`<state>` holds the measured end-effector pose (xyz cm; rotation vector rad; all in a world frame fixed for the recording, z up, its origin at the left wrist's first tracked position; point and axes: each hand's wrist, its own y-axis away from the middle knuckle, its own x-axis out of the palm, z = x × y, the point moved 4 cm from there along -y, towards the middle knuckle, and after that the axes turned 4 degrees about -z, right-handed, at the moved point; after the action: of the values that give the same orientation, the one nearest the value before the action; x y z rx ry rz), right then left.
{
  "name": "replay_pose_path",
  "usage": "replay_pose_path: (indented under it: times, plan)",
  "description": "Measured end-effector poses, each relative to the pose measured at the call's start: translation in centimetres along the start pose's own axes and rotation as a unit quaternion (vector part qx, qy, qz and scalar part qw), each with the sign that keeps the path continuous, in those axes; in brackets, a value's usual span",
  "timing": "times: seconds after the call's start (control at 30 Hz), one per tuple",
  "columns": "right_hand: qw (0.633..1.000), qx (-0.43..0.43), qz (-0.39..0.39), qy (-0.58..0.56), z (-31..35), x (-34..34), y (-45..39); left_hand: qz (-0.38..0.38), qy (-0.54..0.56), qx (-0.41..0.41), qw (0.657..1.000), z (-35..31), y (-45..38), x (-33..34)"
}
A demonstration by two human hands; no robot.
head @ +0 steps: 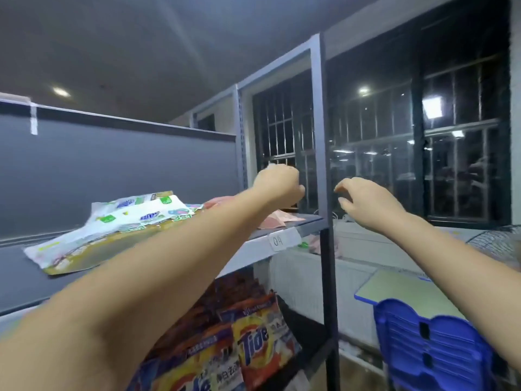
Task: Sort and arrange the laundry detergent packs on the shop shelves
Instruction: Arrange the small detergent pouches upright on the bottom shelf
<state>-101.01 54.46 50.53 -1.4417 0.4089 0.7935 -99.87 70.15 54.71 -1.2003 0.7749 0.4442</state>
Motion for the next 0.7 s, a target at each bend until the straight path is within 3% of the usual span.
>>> replay_pose_path:
  times: [0.23,0.33,0.5,0.63,0.7]
  plan:
    - [0.993,-0.083,0.067,-0.049,9.6,5.6,-7.4,0.068,-0.088,-0.159,0.981,16.6,2.8,-2.1]
    - [0.992,-0.015,0.117,-0.053,11.1,9.2,-9.7,0.111,-0.103,-0.242,0.958,22.8,5.6,-2.0]
    - [0.954,0.071,0.289,-0.036,11.9,13.0,-9.6,0.225,-0.08,-0.373,0.897,28.2,10.1,0.3]
    - [0.922,0.139,0.332,-0.145,11.4,13.2,-9.8,0.251,-0.037,-0.411,0.876,30.0,11.9,1.0]
    - [0.919,0.152,0.33,-0.156,10.7,13.7,-9.8,0.277,0.006,-0.453,0.848,30.7,12.9,0.9]
